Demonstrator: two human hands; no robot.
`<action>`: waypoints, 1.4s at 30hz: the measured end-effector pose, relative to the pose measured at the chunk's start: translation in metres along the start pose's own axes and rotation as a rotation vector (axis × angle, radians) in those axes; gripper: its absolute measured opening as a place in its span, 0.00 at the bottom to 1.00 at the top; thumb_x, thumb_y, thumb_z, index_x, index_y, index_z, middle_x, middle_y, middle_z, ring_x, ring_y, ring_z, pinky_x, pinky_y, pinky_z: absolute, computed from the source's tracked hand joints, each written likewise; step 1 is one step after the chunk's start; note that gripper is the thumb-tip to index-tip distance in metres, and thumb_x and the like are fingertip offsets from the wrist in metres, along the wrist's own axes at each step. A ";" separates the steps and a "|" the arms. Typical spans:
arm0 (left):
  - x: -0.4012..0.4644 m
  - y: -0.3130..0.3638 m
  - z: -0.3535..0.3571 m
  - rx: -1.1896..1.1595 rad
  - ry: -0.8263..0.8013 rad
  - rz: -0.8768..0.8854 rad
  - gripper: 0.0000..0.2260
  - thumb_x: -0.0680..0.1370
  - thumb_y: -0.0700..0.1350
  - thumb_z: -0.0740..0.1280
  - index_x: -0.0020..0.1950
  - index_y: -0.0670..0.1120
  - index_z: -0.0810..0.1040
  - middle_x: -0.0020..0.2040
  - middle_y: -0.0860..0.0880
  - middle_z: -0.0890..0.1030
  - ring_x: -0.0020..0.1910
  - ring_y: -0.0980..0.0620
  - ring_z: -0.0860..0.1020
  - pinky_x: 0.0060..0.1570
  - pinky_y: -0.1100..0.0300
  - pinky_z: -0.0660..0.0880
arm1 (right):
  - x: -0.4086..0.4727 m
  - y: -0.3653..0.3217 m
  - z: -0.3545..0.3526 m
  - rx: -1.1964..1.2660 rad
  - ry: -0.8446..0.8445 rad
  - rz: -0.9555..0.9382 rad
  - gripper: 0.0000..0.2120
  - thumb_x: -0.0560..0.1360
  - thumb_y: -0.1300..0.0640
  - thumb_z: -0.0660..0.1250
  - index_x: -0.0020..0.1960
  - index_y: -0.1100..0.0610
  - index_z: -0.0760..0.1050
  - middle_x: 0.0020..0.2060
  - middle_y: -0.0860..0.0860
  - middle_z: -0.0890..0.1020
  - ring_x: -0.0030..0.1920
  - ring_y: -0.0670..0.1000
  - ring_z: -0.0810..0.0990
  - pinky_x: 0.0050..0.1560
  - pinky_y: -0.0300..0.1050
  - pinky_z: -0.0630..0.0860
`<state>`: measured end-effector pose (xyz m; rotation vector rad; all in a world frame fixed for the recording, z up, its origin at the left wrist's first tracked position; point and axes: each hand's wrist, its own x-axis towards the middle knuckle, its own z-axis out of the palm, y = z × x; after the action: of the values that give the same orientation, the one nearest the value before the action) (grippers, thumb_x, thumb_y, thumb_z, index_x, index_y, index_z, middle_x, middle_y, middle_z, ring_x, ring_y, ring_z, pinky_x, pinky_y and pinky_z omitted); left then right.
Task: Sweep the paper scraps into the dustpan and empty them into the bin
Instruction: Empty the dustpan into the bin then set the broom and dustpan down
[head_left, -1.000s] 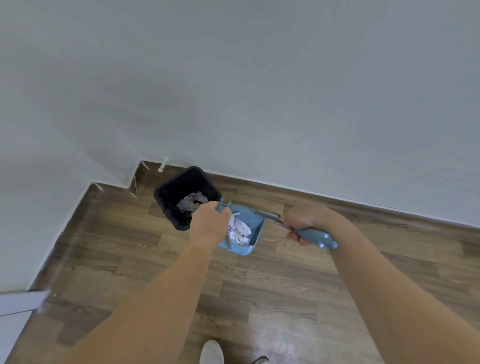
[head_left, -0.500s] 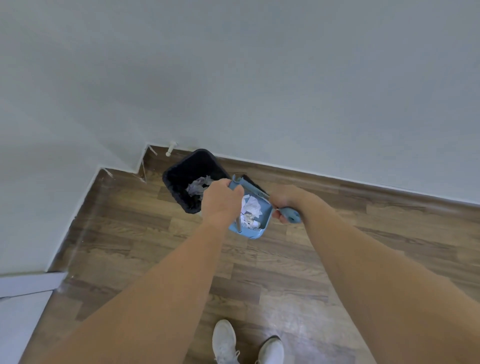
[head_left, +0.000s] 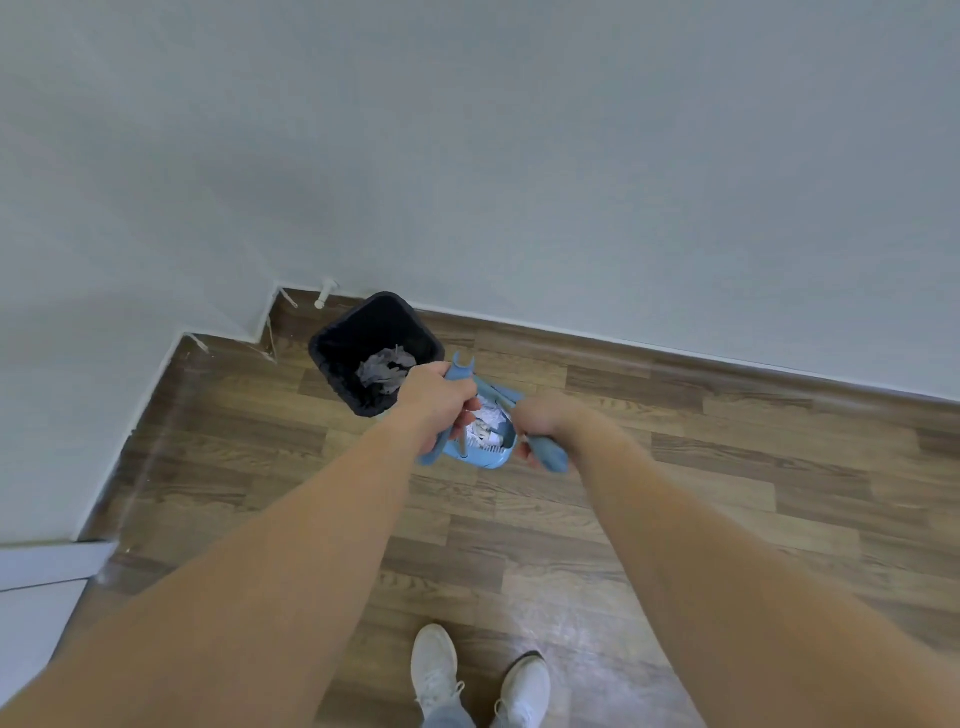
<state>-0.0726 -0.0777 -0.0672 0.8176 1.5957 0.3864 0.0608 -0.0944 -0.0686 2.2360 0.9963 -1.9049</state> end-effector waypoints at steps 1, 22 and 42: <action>-0.008 0.003 0.000 -0.013 -0.011 0.012 0.06 0.77 0.35 0.61 0.48 0.42 0.76 0.33 0.45 0.76 0.25 0.52 0.70 0.28 0.60 0.69 | -0.008 0.001 -0.005 0.134 0.017 0.031 0.10 0.76 0.67 0.49 0.40 0.61 0.66 0.32 0.55 0.72 0.16 0.48 0.72 0.20 0.30 0.65; -0.213 0.167 -0.024 -0.242 -0.277 0.061 0.06 0.81 0.37 0.62 0.58 0.40 0.72 0.40 0.43 0.79 0.30 0.54 0.81 0.32 0.58 0.81 | -0.245 -0.072 -0.105 0.574 0.010 -0.214 0.12 0.75 0.50 0.58 0.44 0.58 0.73 0.29 0.52 0.73 0.19 0.46 0.72 0.21 0.32 0.71; -0.325 0.226 -0.090 0.054 0.007 0.311 0.09 0.80 0.41 0.61 0.40 0.42 0.73 0.30 0.49 0.71 0.23 0.58 0.67 0.16 0.70 0.65 | -0.382 -0.102 -0.077 0.599 -0.054 -0.431 0.13 0.76 0.47 0.60 0.46 0.58 0.72 0.31 0.52 0.71 0.19 0.45 0.72 0.21 0.32 0.72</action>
<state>-0.0908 -0.1275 0.3353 1.1115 1.4920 0.5699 0.0637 -0.1484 0.3302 2.3639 1.0773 -2.7445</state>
